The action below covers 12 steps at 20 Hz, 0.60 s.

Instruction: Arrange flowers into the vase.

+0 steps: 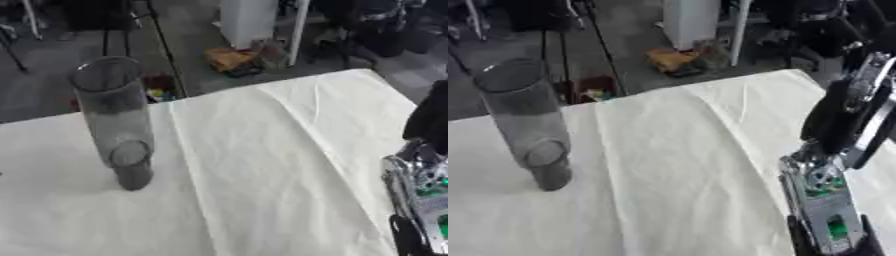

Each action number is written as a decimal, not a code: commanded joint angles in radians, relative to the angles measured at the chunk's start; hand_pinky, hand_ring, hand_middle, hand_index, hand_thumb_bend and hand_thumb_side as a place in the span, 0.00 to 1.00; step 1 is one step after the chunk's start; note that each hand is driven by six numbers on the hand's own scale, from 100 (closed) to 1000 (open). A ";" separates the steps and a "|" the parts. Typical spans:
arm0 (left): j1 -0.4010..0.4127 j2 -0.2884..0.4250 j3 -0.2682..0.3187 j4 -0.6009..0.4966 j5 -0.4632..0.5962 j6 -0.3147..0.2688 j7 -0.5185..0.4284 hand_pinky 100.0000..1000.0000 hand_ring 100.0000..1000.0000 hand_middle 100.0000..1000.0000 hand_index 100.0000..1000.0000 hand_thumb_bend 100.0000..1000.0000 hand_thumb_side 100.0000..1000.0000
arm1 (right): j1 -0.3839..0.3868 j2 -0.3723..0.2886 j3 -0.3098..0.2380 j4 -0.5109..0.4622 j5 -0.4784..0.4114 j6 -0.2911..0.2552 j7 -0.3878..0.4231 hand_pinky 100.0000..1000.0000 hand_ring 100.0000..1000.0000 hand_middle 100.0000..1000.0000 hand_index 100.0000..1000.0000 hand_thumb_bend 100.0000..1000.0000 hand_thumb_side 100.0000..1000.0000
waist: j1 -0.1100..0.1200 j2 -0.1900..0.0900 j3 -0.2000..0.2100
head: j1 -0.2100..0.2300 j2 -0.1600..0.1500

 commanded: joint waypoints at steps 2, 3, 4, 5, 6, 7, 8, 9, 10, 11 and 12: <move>-0.033 0.042 0.034 0.005 0.044 -0.016 0.015 0.39 0.55 0.55 0.16 0.00 0.63 | -0.009 -0.028 0.000 -0.013 0.007 -0.016 -0.019 0.67 0.78 0.73 0.80 0.00 0.62 | -0.002 -0.027 0.001 | 0.008 0.014; -0.039 0.042 0.042 0.008 0.056 -0.023 0.015 0.39 0.55 0.55 0.16 0.00 0.63 | -0.008 -0.029 0.000 -0.013 0.007 -0.016 -0.019 0.67 0.78 0.73 0.80 0.00 0.62 | -0.001 -0.027 0.001 | 0.001 0.010; -0.045 0.042 0.050 0.012 0.066 -0.030 0.015 0.40 0.55 0.55 0.16 0.00 0.63 | -0.007 -0.029 0.000 -0.013 0.007 -0.016 -0.020 0.67 0.78 0.73 0.80 0.00 0.62 | -0.001 -0.028 0.002 | -0.008 0.004; -0.051 0.042 0.056 0.017 0.073 -0.037 0.015 0.41 0.55 0.55 0.16 0.00 0.63 | -0.007 -0.030 0.001 -0.013 0.007 -0.016 -0.020 0.67 0.78 0.73 0.80 0.00 0.62 | 0.000 -0.029 0.002 | -0.014 0.000; -0.056 0.042 0.061 0.022 0.077 -0.045 0.015 0.43 0.55 0.55 0.16 0.00 0.64 | -0.007 -0.030 0.001 -0.013 0.007 -0.015 -0.020 0.67 0.78 0.73 0.80 0.00 0.62 | 0.001 -0.030 0.001 | -0.017 -0.003; -0.061 0.042 0.067 0.027 0.079 -0.052 0.015 0.44 0.55 0.55 0.16 0.00 0.64 | -0.007 -0.030 0.002 -0.013 0.007 -0.015 -0.019 0.67 0.78 0.73 0.80 0.00 0.62 | 0.002 -0.030 0.001 | -0.018 -0.004; -0.066 0.042 0.072 0.033 0.081 -0.059 0.015 0.47 0.56 0.55 0.16 0.00 0.64 | -0.007 -0.030 0.002 -0.013 0.007 -0.015 -0.019 0.67 0.78 0.73 0.80 0.00 0.62 | 0.003 -0.030 0.001 | -0.019 -0.005; -0.070 0.042 0.078 0.038 0.082 -0.068 0.015 0.47 0.56 0.55 0.16 0.00 0.64 | -0.006 -0.031 0.003 -0.013 0.007 -0.015 -0.018 0.67 0.78 0.73 0.80 0.00 0.62 | 0.003 -0.030 0.000 | -0.019 -0.004; -0.074 0.042 0.083 0.042 0.083 -0.076 0.015 0.49 0.56 0.55 0.16 0.00 0.65 | -0.006 -0.031 0.003 -0.013 0.007 -0.015 -0.018 0.67 0.78 0.73 0.80 0.00 0.62 | 0.003 -0.031 0.000 | -0.018 -0.003; -0.078 0.040 0.090 0.049 0.086 -0.084 0.015 0.51 0.56 0.55 0.16 0.00 0.65 | -0.006 -0.031 0.003 -0.013 0.007 -0.015 -0.018 0.67 0.78 0.73 0.80 0.00 0.61 | 0.004 -0.031 -0.001 | -0.016 -0.003; -0.082 0.038 0.096 0.056 0.089 -0.093 0.015 0.53 0.57 0.55 0.16 0.00 0.65 | -0.006 -0.031 0.003 -0.013 0.006 -0.015 -0.017 0.67 0.78 0.73 0.80 0.00 0.61 | 0.004 -0.031 -0.001 | -0.014 -0.003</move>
